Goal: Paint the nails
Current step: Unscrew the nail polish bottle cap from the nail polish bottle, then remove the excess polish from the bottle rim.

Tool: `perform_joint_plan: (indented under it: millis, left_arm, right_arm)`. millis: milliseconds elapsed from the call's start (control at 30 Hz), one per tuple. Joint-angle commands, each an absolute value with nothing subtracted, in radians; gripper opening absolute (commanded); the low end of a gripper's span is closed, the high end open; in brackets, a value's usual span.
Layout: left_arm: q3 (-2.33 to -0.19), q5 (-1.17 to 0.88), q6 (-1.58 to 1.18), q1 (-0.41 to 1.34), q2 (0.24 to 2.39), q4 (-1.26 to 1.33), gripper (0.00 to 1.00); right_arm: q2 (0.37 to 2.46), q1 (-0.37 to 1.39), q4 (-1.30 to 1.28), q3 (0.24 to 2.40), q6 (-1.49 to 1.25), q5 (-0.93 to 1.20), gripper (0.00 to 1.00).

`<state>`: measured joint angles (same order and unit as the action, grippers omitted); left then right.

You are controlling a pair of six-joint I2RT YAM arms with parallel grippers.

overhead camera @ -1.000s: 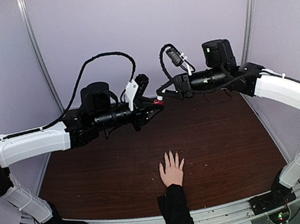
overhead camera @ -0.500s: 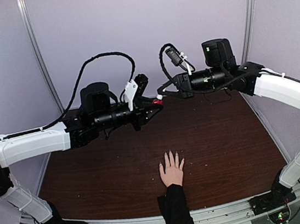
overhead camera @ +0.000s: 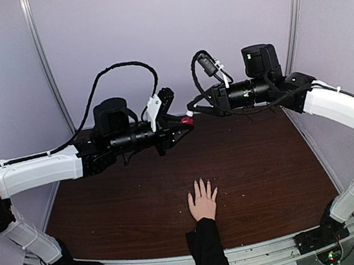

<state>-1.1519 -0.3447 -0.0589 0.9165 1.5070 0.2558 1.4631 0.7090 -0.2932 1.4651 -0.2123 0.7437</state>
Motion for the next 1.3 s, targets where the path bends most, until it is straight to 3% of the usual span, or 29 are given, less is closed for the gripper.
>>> perform_joint_plan:
  millis: [0, 1267]
  left_arm:
    - [-1.163, -0.392, -0.063, 0.92, 1.498, 0.274, 0.0]
    - [-1.16, -0.388, -0.067, 0.92, 1.508, 0.286, 0.0]
  right_arm:
    - [1.426, 0.705, -0.287, 1.47, -0.154, 0.749, 0.01]
    - [1.379, 0.706, -0.302, 1.457, -0.102, 0.735, 0.0]
